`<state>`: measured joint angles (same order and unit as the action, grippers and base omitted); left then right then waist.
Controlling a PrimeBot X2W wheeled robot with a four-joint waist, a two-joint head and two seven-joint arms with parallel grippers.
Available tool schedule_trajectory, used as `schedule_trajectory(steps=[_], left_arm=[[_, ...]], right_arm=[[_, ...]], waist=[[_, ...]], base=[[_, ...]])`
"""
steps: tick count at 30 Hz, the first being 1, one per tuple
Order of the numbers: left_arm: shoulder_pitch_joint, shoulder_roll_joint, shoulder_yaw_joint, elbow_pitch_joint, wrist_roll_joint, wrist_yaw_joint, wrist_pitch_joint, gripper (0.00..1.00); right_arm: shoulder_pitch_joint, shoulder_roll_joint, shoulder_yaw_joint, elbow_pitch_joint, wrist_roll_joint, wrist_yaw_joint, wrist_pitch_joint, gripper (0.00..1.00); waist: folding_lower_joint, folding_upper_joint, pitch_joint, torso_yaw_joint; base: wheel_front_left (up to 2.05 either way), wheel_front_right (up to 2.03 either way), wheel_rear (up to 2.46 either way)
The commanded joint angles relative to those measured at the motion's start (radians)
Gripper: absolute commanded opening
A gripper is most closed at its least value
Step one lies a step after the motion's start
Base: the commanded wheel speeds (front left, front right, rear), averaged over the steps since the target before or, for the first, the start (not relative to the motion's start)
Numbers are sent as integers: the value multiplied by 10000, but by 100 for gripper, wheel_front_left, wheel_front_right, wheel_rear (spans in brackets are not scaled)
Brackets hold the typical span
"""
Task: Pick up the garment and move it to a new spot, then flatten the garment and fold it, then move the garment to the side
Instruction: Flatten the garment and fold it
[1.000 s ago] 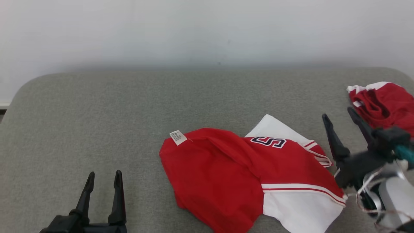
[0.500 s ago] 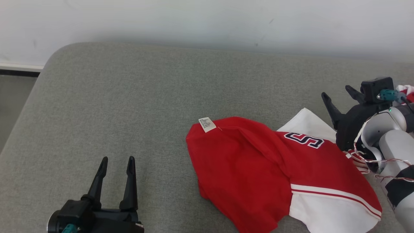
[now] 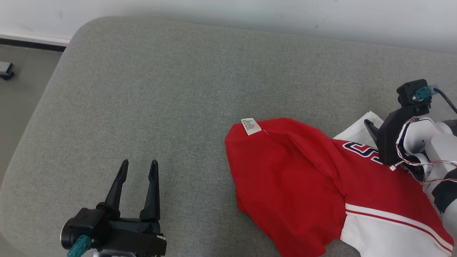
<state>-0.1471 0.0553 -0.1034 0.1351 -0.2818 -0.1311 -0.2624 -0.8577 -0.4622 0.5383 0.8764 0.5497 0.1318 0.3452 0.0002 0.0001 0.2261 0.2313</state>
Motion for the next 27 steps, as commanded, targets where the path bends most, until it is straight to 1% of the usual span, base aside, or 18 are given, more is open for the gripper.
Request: schedule_trajectory(steps=[1,4,7,8,9,12,15,17,22,23,27], left_arm=[[-139,-26,5,16,-10,10,-34,100],[-183,-33,2,23,-12,10,-34,100],[-223,-37,7,33,-24,10,-34,100],[-228,-39,11,36,-26,10,-34,100],[-233,-38,18,41,-31,9,-34,100],[-264,-39,33,56,-47,10,-34,100],[-287,-44,32,71,-62,10,-34,100],[-309,-43,18,76,-68,10,-34,100],[-406,-48,-30,86,-100,10,-34,100],[-406,-48,-30,86,-100,10,-34,100],[-379,-51,-74,93,-111,10,-34,100]], right_arm=[[-117,-101,193,137,84,-26,61,100],[-249,-104,459,497,212,-26,302,100],[-357,2,730,949,431,-26,1046,100],[-353,56,823,963,538,-26,1178,93],[-412,79,842,947,633,-26,1204,0],[-603,51,985,959,867,-26,1336,0],[-1011,-88,970,876,949,-26,936,0],[-1387,-186,819,917,885,-27,425,0],[-2350,-405,434,1331,356,-27,-1262,0],[-2350,-405,434,1331,356,-27,-1262,0],[-3106,-376,-33,1913,-247,-27,-2802,0]], waist=[[-2,-1,120,93],[-2,-1,189,107],[-2,-1,248,123],[-2,-1,272,128],[-2,-1,290,132],[-2,-1,333,134],[-2,-1,364,140],[-2,-1,386,157],[-2,-1,460,245],[-2,-1,460,245],[-2,-1,485,339]], base=[[0,0,0],[0,0,0],[0,0,0],[0,0,0],[0,0,0],[0,0,0],[0,0,0],[0,0,0],[0,0,0],[0,0,0],[0,0,0]])
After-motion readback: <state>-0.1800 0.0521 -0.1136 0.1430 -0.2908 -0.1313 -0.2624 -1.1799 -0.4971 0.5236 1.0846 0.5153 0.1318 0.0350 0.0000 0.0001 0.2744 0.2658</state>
